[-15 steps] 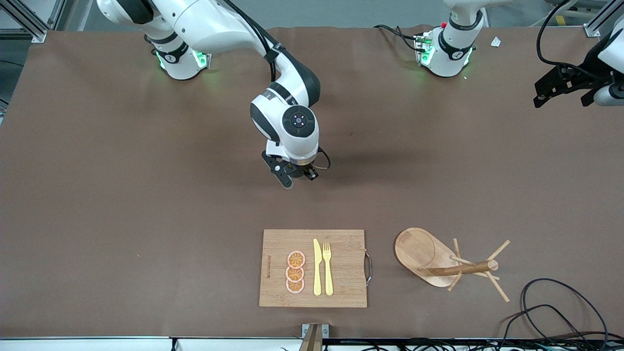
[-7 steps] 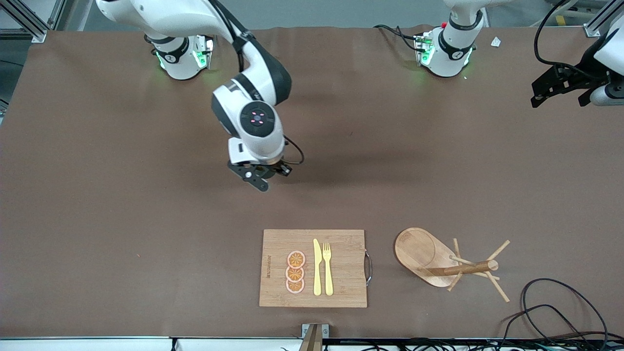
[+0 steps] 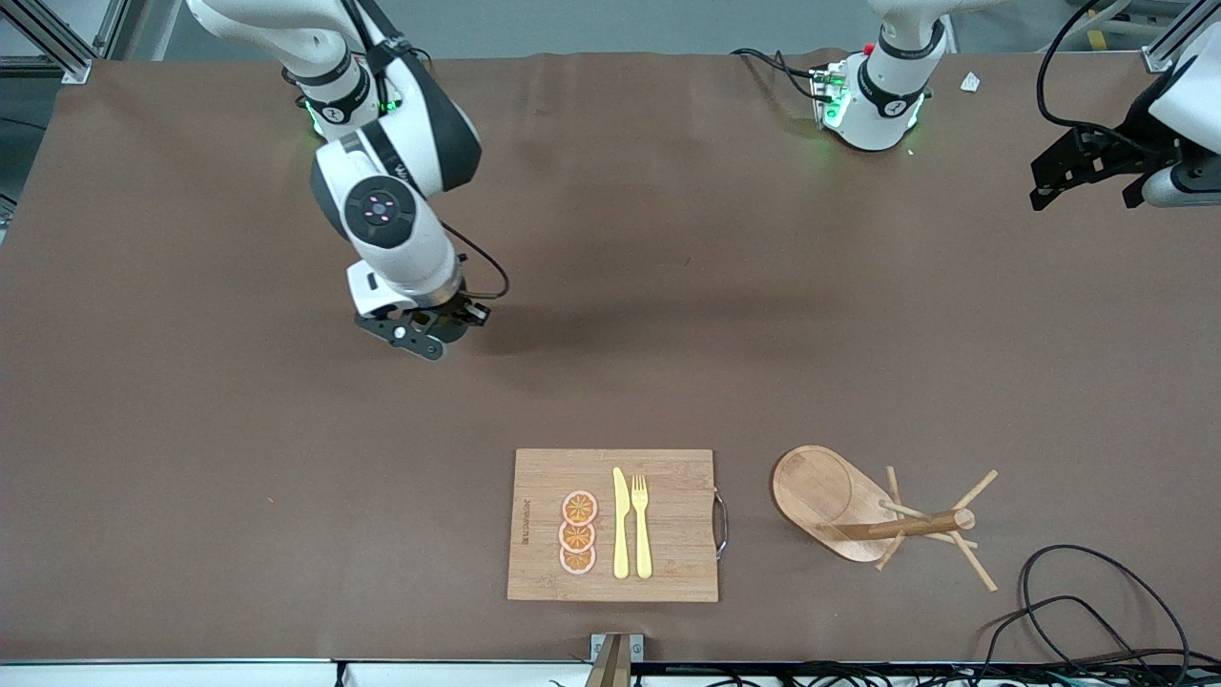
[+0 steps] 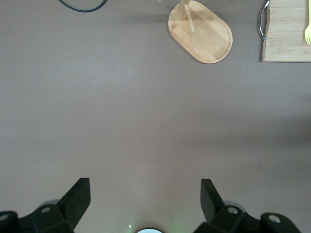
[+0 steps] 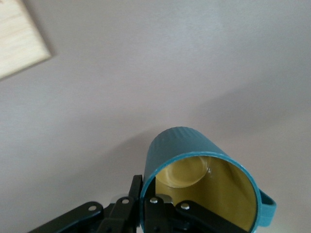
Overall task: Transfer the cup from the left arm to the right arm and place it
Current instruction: 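Lift the teal mug with the right gripper and carry it sideways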
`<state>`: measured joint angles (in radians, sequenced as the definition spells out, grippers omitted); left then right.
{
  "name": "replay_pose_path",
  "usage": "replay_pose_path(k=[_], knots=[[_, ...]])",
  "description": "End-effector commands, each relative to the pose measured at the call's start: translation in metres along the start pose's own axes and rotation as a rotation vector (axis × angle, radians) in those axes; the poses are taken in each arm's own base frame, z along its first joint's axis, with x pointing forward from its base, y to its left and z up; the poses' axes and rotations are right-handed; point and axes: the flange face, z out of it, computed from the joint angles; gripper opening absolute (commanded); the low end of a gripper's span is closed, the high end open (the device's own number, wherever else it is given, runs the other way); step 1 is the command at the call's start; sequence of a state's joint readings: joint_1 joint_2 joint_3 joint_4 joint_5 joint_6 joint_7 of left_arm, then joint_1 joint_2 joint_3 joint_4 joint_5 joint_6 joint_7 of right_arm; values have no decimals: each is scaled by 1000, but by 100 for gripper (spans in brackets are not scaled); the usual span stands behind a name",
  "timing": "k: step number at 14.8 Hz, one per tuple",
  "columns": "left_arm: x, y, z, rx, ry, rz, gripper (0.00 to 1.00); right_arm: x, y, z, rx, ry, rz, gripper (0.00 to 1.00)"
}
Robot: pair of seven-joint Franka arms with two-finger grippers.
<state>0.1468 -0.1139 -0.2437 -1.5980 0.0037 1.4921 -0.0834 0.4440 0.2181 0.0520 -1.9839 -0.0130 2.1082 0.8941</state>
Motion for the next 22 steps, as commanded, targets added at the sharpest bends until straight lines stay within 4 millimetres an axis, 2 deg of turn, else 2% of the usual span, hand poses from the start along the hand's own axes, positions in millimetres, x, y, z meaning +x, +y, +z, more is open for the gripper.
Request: replay_pose_path(k=[1, 3, 5, 8, 10, 11, 13, 14, 17, 20, 22], knots=[[-3, 6, -4, 13, 5, -5, 100, -21, 40, 12, 16, 17, -84, 0], [-4, 6, -3, 15, 3, -10, 100, -14, 61, 9, 15, 17, -141, 0], [-4, 15, -4, 15, 4, -7, 100, 9, 100, 10, 14, 11, -200, 0], [-4, 16, -3, 15, 3, -9, 100, 41, 167, 12, 16, -2, -291, 0], [-5, 16, -3, 15, 3, -9, 100, 46, 196, 18, 15, -12, -310, 0], [-5, 16, -4, 15, 4, -7, 100, 44, 207, 20, 21, 3, -294, 0], [-5, 17, -4, 17, 5, -6, 100, 25, 224, 31, 44, 69, -287, 0], [-5, 19, -4, 15, 4, -3, 100, 22, 230, 38, 45, 86, -298, 0], [-5, 20, -4, 16, 4, -1, 100, 29, 248, 48, 35, 118, -365, 0], [-5, 20, -3, 16, 3, -1, 100, 51, 291, 54, 24, 122, -464, 0], [-4, 19, -2, 16, 1, 2, 100, 61, 306, 62, 25, 136, -486, 0]])
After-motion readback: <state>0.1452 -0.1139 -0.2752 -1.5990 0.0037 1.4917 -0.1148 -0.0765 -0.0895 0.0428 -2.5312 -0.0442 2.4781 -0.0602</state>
